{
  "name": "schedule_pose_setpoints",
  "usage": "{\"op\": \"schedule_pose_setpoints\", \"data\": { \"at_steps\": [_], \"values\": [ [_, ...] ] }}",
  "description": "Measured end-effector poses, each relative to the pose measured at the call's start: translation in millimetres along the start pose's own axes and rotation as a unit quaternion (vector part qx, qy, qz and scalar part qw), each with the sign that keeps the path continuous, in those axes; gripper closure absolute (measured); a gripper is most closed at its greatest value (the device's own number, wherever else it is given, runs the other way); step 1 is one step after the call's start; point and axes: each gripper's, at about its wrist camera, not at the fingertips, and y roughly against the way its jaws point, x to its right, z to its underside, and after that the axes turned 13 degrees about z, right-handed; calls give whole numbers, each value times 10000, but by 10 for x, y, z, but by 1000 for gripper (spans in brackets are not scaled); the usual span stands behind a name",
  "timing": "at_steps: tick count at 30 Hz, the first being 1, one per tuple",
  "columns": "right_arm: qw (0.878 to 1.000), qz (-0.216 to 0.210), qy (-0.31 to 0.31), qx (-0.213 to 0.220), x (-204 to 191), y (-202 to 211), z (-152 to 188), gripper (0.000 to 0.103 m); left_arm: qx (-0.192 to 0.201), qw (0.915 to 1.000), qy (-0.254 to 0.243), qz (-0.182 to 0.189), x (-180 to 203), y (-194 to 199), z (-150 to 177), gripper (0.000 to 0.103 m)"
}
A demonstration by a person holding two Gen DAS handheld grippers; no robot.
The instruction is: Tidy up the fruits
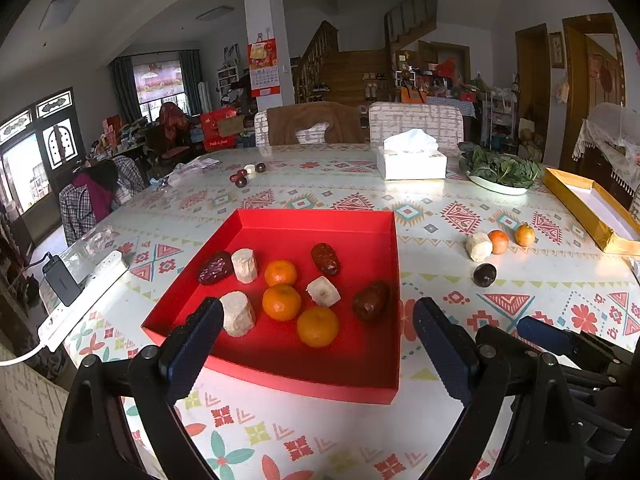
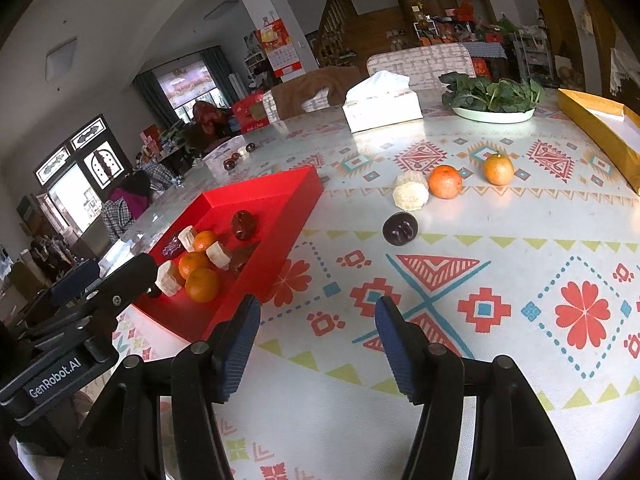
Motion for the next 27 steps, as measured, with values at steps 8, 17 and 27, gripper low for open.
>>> {"op": "schedule_pose_setpoints", "data": {
  "at_steps": [8,17,27],
  "values": [
    [10000,0,18,-15,3,-13,12,38,-8,10000,-3,2,-16,4,-2,8],
    [10000,-24,3,-63,-1,-27,31,37,-23,10000,-9,-3,-20,-1,5,8],
    [9999,-38,44,-109,-13,-44,29,35,-27,10000,-6,20,-22,-3,5,8]
  ]
}}
